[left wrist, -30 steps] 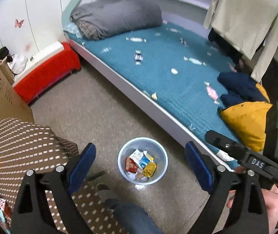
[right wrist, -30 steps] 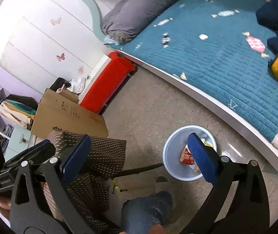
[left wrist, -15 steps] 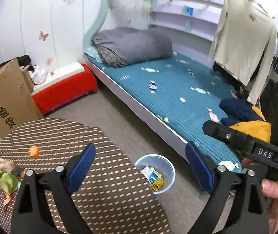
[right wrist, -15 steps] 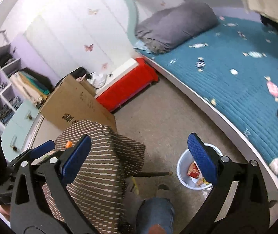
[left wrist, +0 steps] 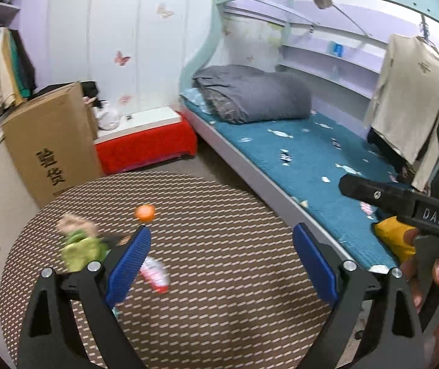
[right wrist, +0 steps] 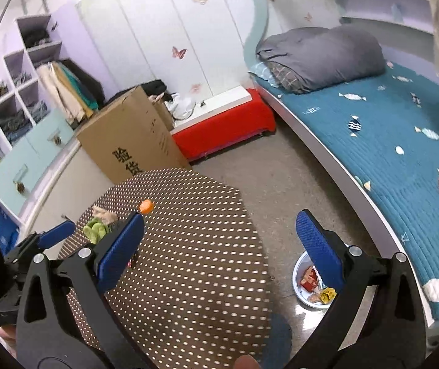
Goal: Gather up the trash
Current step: 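Move both tools back over the remaining trash on the table, then grasp the teal toothpaste tube with the left tool while the right grasps the red-white wrapper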
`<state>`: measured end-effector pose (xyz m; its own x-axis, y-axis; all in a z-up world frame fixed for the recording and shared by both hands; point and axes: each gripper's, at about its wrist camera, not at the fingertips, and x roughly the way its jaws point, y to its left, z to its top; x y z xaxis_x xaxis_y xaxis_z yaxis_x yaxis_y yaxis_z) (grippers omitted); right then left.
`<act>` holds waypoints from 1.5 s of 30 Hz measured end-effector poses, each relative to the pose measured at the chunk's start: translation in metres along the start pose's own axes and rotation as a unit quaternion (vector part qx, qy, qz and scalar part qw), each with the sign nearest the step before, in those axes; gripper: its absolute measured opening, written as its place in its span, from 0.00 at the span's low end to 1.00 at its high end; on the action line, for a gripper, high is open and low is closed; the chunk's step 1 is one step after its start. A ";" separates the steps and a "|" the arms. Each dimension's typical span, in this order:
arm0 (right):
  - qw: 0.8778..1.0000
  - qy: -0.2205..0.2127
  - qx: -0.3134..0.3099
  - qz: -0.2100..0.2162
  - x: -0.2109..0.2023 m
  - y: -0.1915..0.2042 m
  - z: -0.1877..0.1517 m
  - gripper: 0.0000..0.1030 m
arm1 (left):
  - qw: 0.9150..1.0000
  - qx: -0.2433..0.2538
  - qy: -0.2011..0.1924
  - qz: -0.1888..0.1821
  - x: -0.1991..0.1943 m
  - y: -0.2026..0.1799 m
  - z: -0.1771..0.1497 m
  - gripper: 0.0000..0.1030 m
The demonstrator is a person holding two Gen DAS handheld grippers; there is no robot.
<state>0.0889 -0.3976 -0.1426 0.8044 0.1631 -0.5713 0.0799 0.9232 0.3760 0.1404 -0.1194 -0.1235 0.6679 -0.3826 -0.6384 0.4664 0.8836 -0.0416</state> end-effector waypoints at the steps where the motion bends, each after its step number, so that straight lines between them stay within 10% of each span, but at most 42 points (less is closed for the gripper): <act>1: 1.000 0.001 -0.006 -0.002 0.003 0.007 -0.001 0.94 | 1.000 -0.003 0.000 0.007 -0.003 0.012 -0.005 0.89; 28: 0.975 0.135 -0.177 0.010 0.136 0.132 -0.067 0.94 | 0.990 -0.021 0.105 0.087 0.057 0.133 -0.092 0.88; 39: 0.957 0.168 -0.236 0.016 0.180 0.161 -0.084 0.43 | 0.989 -0.031 0.118 0.090 0.069 0.131 -0.093 0.83; 40: 0.955 0.167 -0.242 0.020 0.180 0.164 -0.085 0.26 | 0.989 -0.030 0.117 0.089 0.069 0.130 -0.093 0.80; 45: 0.959 0.167 -0.224 0.042 0.173 0.155 -0.086 0.17 | 0.992 -0.012 0.110 0.068 0.070 0.115 -0.088 0.43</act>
<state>0.1895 -0.1966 -0.2458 0.5569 0.2778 -0.7828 -0.2988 0.9463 0.1233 0.1899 -0.0204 -0.2399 0.5803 -0.1935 -0.7911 0.3644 0.9304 0.0398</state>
